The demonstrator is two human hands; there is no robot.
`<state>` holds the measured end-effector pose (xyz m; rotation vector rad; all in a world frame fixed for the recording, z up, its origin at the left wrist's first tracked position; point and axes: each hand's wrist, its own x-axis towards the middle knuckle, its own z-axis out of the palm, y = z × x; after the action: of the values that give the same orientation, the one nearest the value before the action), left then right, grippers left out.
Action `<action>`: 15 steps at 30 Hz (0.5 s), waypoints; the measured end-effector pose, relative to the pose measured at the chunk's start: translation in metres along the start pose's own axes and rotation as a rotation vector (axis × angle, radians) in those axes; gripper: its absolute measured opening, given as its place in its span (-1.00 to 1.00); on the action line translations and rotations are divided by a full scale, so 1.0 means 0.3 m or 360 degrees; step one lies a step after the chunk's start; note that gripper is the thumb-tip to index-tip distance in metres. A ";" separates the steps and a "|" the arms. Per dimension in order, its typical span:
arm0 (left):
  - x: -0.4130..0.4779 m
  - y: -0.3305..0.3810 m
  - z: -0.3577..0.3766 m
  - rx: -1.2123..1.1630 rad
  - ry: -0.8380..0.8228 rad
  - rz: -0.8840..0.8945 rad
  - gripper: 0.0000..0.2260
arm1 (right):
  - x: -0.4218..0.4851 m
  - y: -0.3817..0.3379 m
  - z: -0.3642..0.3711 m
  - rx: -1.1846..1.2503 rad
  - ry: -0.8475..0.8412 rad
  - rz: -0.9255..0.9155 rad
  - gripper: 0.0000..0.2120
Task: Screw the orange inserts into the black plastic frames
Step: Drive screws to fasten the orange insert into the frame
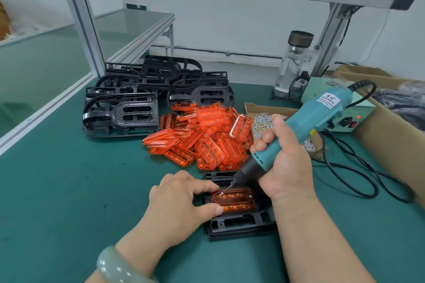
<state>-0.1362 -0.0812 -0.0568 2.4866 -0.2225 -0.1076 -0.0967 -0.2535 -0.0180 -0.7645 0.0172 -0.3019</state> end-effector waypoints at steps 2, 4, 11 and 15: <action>-0.001 -0.006 0.003 -0.0018 0.0017 0.0017 -0.71 | 0.001 0.007 0.003 -0.0012 -0.0048 0.0001 -0.85; 0.000 -0.010 0.006 -0.0022 0.0030 0.0026 -0.72 | 0.001 0.014 0.003 -0.0022 -0.0079 0.0005 -0.87; 0.002 -0.018 0.015 -0.0037 0.0059 0.0047 -0.72 | -0.003 0.022 0.000 -0.0008 -0.0109 0.0021 -0.90; 0.003 -0.020 0.014 -0.0034 0.0061 0.0052 -0.73 | -0.002 0.023 -0.002 -0.0043 -0.0140 0.0027 -0.88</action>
<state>-0.1351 -0.0792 -0.0636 2.4604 -0.2448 -0.0486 -0.0956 -0.2492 -0.0233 -0.8035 -0.0554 -0.2521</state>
